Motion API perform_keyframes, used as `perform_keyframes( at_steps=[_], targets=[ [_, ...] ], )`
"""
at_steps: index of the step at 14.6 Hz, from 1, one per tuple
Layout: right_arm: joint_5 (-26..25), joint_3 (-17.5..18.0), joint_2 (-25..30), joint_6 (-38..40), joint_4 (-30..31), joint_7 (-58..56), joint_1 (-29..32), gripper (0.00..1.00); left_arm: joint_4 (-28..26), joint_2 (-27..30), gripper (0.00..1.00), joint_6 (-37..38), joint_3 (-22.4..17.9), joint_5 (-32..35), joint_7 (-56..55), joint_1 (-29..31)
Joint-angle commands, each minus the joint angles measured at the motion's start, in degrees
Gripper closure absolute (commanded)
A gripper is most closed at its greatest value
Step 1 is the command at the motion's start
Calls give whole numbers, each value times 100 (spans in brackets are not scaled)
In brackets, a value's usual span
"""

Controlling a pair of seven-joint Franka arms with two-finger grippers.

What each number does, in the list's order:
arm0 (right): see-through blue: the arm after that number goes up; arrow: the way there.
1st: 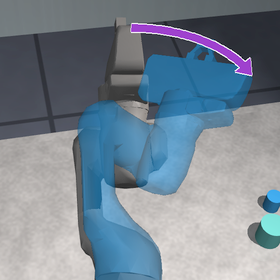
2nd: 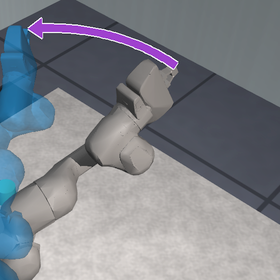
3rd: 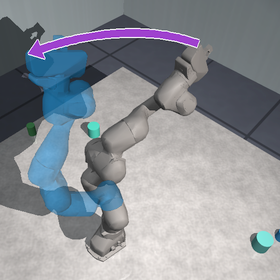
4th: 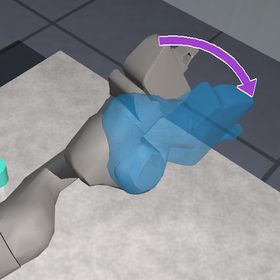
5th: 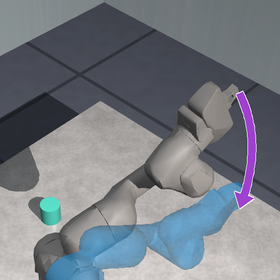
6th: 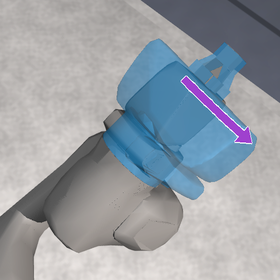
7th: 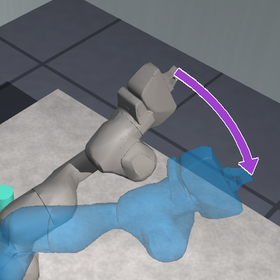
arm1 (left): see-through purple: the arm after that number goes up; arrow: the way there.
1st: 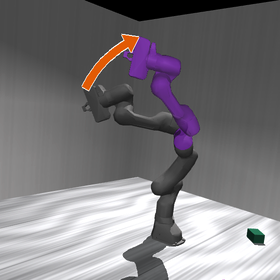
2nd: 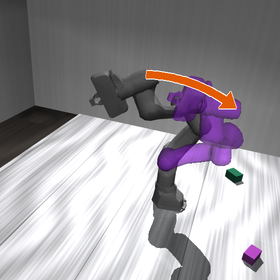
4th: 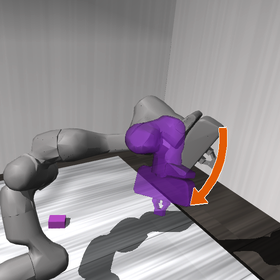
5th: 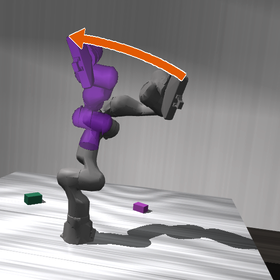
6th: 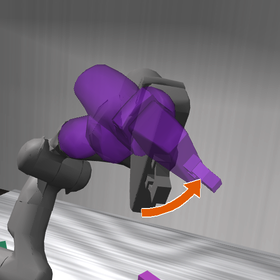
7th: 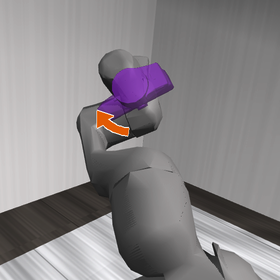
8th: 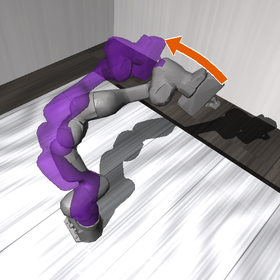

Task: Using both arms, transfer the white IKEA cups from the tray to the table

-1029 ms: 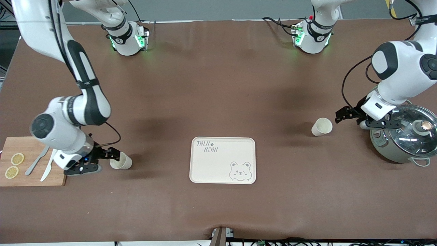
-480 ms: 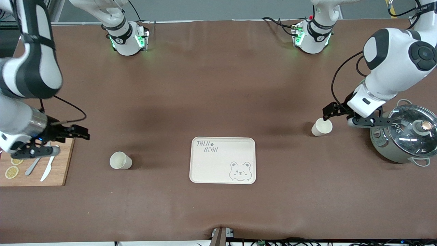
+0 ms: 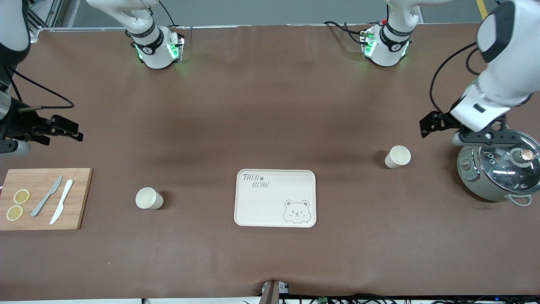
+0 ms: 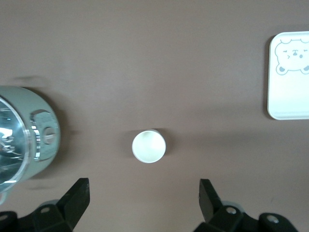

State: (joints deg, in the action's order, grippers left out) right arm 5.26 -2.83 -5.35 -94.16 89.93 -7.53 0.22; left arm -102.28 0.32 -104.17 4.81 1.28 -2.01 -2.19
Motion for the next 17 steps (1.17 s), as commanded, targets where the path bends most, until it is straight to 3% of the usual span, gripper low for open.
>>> perform_keyframes(
  at_steps=[1,4,11,17],
  targets=[
    [-112,29,245,82,17,-47,92,0,252,30,0,424,-287,337,612,-229],
    [-297,55,219,91,-142,-47,83,0,358,30,0,600,-358,399,711,-291],
    [-359,55,166,56,-125,6,83,0,349,-67,0,679,37,364,429,-283],
    [-403,55,122,21,-125,6,39,0,410,-111,0,1013,46,137,438,-239]
  ],
)
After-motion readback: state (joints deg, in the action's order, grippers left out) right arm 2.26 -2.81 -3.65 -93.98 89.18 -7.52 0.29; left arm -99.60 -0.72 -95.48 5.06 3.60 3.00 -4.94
